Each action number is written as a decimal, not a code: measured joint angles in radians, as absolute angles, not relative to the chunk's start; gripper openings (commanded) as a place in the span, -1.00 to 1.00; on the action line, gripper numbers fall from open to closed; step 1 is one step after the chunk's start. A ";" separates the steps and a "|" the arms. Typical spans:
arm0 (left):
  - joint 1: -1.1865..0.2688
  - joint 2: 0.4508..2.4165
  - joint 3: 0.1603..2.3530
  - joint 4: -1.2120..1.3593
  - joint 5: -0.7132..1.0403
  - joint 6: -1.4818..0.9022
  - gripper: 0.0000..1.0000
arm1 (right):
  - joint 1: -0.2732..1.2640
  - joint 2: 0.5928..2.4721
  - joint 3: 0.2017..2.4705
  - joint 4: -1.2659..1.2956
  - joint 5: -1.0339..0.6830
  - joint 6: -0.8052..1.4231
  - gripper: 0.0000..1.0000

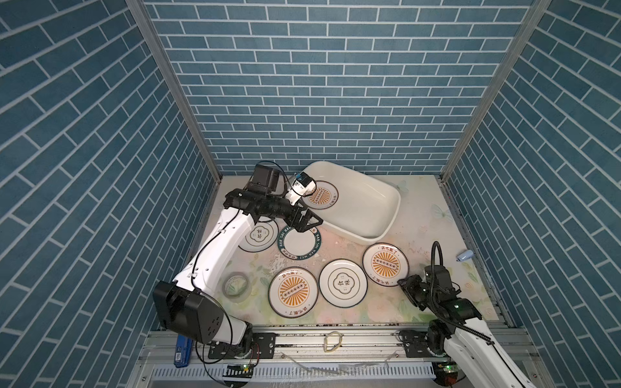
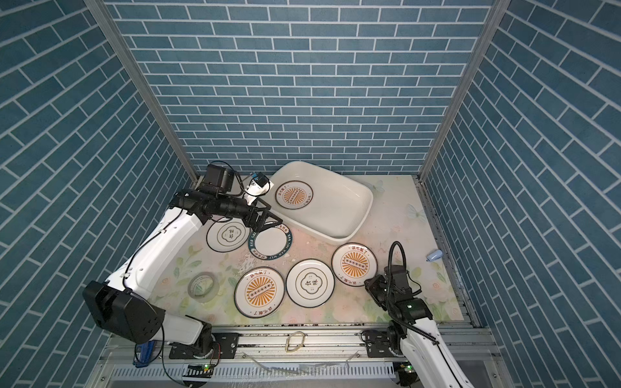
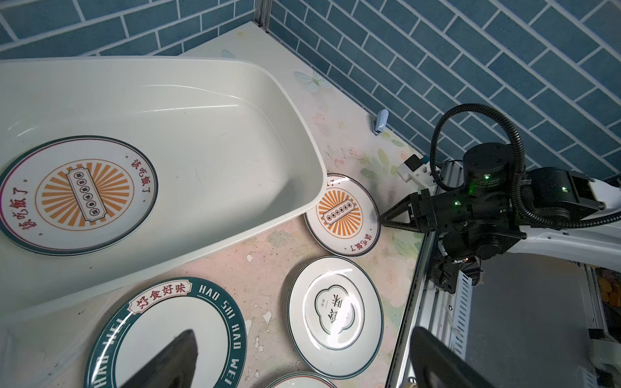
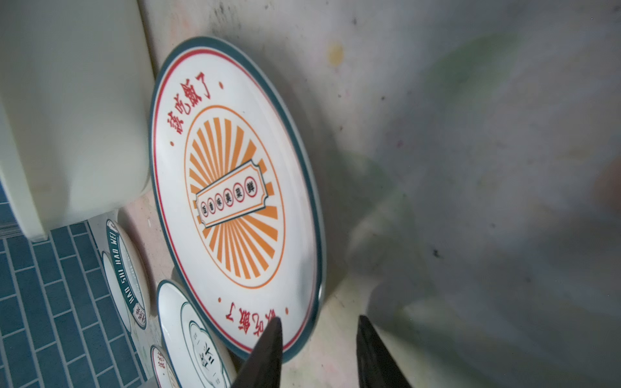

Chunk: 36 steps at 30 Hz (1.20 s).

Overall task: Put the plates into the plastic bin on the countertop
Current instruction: 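Lower the right gripper onto the next orange sunburst plate's rim and close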

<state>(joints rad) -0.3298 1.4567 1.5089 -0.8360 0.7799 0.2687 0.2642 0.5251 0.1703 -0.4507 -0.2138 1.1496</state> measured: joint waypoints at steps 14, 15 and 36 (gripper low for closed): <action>-0.330 1.453 1.509 -0.831 0.779 0.268 0.99 | 0.216 0.612 0.154 -0.324 -0.218 1.155 -0.36; -0.330 1.453 1.509 -0.831 0.779 0.267 0.99 | 0.213 0.617 0.154 -0.319 -0.219 1.155 -0.36; -0.331 1.453 1.508 -0.817 0.779 0.258 0.99 | 0.176 0.663 0.123 -0.196 -0.228 1.152 -0.45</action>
<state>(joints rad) -0.3305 1.4528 1.5082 -0.8165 0.7792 0.2584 0.1757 0.6632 0.1230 -0.1959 -0.2283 1.1519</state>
